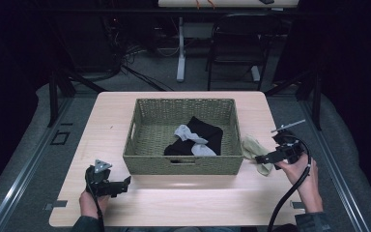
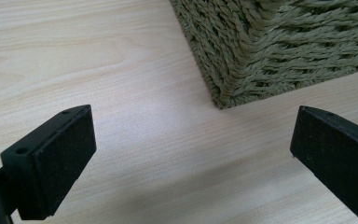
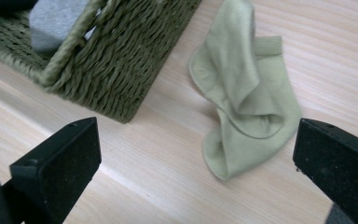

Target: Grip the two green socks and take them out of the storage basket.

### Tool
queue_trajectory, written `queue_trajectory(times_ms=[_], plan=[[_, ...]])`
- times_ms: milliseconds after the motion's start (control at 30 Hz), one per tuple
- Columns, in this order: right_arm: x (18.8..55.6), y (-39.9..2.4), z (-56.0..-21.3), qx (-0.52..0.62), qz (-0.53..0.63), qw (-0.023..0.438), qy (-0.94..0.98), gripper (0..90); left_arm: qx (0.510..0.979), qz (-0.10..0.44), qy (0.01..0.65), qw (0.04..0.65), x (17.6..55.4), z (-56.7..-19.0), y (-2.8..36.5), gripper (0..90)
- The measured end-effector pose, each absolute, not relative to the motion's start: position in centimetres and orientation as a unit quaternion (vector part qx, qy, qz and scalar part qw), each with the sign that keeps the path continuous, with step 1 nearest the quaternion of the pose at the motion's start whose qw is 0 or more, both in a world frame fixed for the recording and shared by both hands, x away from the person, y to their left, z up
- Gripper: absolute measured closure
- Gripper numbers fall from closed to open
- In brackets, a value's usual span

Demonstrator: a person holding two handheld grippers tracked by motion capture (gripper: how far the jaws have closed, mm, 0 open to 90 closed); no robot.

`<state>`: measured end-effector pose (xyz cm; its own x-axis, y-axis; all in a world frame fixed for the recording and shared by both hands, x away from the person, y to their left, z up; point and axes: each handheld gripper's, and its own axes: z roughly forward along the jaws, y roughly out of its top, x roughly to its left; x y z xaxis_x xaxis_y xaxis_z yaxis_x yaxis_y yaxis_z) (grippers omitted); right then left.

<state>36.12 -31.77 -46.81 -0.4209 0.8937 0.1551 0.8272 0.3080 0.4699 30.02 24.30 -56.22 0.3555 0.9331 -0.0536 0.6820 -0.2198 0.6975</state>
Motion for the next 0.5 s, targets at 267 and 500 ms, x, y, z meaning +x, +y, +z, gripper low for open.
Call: queue_trajectory(times_ms=[267,500], plan=[[35.1,-31.8,-48.3,0.534,0.244,0.056,0.808,0.0,0.756,0.196,0.535,0.322,30.1,-56.3,24.2,0.0],[35.1,-32.5,-49.6,0.543,0.243,0.055,0.802,0.0,0.757,0.195,0.533,0.325,30.2,-56.2,24.1,0.0]])
